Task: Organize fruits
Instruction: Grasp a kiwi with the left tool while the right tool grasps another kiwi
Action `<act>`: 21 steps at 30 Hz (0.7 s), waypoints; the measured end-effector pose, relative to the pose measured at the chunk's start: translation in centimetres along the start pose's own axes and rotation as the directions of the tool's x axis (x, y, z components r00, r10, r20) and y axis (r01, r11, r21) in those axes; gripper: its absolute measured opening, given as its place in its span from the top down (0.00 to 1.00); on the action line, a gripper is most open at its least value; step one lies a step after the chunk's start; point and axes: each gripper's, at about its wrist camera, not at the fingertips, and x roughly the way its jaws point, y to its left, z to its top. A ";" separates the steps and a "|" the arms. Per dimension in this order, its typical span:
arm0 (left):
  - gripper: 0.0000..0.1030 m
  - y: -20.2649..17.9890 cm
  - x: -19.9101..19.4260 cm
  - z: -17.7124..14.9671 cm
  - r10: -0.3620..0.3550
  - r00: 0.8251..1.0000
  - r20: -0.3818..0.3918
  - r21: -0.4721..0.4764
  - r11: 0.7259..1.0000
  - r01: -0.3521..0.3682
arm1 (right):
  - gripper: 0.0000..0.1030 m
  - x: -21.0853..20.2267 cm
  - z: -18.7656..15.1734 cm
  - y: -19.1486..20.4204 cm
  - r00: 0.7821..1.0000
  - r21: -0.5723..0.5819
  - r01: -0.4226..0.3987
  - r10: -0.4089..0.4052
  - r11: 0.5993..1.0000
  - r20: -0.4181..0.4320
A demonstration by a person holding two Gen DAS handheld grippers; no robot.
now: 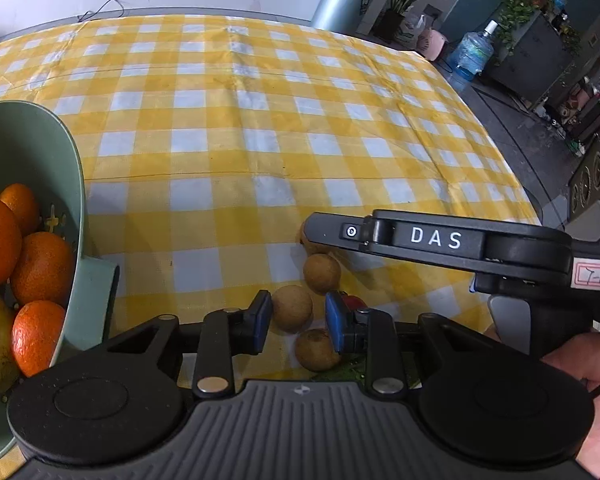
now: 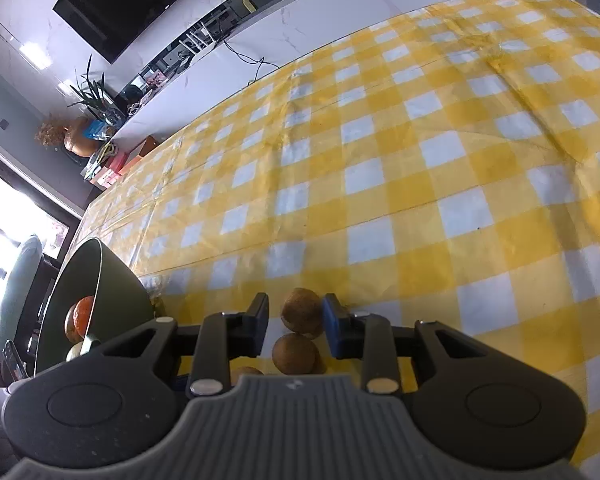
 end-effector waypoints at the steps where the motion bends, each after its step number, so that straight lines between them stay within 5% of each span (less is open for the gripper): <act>1: 0.68 0.1 0.1 0.1 0.003 1.000 -0.004 -0.007 1.000 -0.003 | 0.73 0.1 0.0 -0.1 1.000 0.004 0.000 0.000 1.000 -0.002; 21: 0.72 -0.5 1.6 -0.1 0.069 0.997 0.026 -0.002 0.998 -0.069 | 0.80 0.6 -0.1 -0.6 1.000 0.033 -0.005 0.006 0.999 -0.013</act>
